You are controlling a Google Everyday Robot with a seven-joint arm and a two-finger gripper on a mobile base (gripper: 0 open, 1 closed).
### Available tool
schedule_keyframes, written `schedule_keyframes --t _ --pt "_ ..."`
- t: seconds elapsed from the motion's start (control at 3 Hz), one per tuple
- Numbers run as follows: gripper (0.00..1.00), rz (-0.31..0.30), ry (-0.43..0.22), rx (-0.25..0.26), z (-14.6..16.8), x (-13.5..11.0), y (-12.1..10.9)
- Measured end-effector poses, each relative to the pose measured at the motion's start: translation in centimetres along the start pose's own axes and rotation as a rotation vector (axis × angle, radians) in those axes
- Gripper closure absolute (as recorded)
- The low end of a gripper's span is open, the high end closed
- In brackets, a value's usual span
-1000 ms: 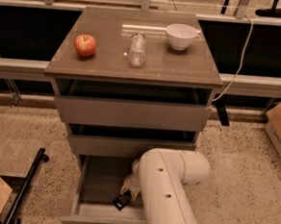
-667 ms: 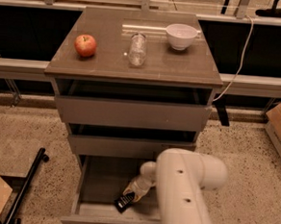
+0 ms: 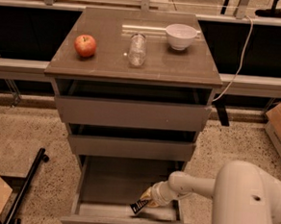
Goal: Pick rxbar chocolate from bottom drawer and place on counter
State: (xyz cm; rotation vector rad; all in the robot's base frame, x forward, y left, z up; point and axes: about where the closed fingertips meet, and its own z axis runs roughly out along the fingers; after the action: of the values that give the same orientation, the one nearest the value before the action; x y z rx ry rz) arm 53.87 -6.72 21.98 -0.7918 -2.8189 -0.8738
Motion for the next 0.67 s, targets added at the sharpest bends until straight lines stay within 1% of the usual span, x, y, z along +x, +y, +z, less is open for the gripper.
schedule_keyframes --t 0.33,0.67 --pt "1.00 0.009 -0.029 -0.079 -4.4 1.0 -1.2" --pt "1.00 -0.010 -0.064 -0.163 -9.0 0.8 -0.9"
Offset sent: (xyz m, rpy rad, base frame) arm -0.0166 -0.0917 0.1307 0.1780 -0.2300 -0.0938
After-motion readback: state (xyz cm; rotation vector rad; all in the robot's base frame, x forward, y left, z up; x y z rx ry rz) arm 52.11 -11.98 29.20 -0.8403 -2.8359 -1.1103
